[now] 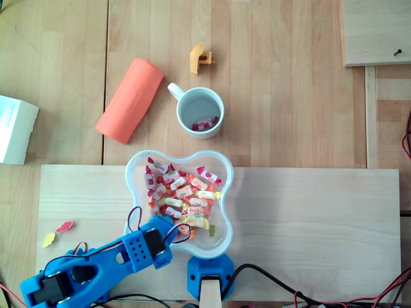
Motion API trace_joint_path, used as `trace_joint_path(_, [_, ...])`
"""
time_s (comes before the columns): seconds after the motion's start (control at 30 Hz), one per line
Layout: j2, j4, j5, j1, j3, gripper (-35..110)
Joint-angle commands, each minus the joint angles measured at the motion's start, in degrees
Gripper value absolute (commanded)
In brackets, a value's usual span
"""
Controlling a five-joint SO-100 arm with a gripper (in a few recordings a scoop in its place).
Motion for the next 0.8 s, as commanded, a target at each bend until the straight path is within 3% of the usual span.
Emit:
trace_joint_path(0.0, [0.8, 0.5, -1.1, 1.1, -0.2, 19])
trace_joint_path(0.33, [0.9, 0.5, -1.1, 1.1, -0.4, -1])
trace_joint_path(0.77, [1.8, 1.1, -1.0, 1.1, -1.9, -2])
